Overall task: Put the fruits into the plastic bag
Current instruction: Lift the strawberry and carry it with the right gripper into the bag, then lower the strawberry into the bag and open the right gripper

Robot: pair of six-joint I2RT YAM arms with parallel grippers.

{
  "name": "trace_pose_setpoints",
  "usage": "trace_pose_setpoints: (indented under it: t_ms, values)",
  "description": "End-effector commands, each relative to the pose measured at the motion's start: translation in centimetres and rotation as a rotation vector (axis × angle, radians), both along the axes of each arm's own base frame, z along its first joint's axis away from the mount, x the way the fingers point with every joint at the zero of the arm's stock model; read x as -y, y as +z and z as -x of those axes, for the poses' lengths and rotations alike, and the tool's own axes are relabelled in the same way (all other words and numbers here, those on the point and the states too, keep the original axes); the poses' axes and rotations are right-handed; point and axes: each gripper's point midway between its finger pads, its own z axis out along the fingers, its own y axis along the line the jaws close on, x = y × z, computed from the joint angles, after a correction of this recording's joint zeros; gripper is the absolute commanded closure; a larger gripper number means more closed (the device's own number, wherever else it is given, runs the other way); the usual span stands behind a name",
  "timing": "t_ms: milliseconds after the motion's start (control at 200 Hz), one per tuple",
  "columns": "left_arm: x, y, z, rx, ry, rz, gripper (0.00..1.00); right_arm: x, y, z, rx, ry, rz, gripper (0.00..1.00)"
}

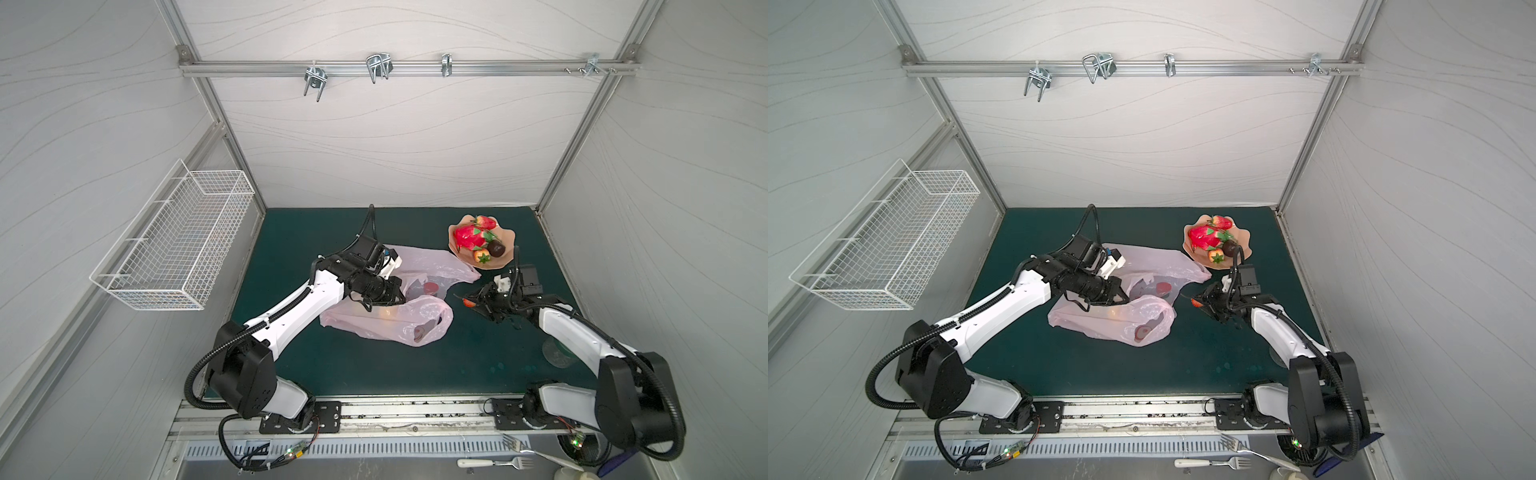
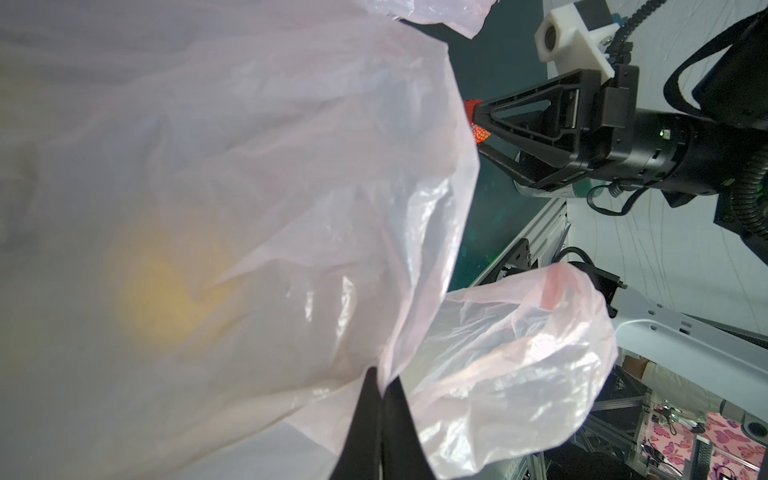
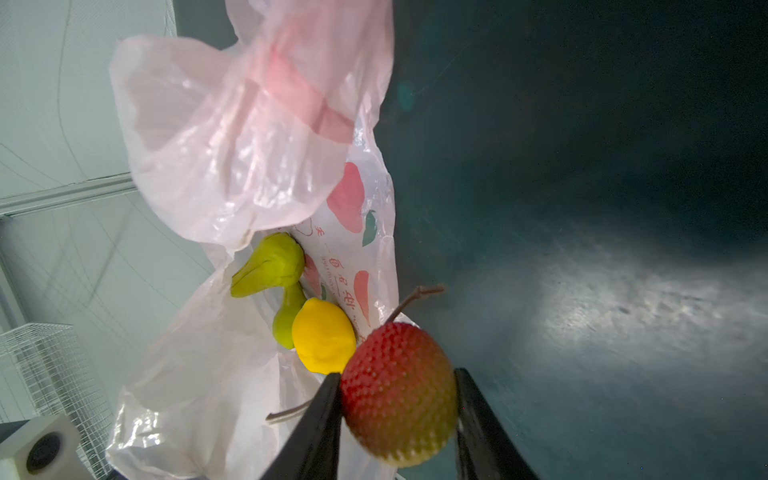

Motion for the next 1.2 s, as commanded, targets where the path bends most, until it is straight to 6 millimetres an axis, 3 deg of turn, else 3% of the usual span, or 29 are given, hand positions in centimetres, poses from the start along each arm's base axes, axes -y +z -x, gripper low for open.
trace_pose_setpoints:
  t_ms: [0, 330, 860, 1195]
  values:
    - [0.4, 1.7, -0.3, 0.05, -0.013, 0.039, 1.0, -1.6, 0.4, -0.7, 0.01, -0.005, -0.063, 0.87]
    - [0.7, 2.0, -0.4, 0.055, -0.019, 0.047, 1.0, -4.9, -0.2, -1.1, -0.009, 0.032, -0.112, 0.88]
    - [1.0, 3.1, -0.5, 0.072, -0.021, 0.061, 1.0, -13.6, -0.6, -1.7, -0.036, 0.155, -0.18, 0.89]
    - [1.1, 3.6, -0.6, 0.08, -0.023, 0.071, 1.0, -18.0, -1.0, -1.6, -0.061, 0.23, -0.214, 0.89]
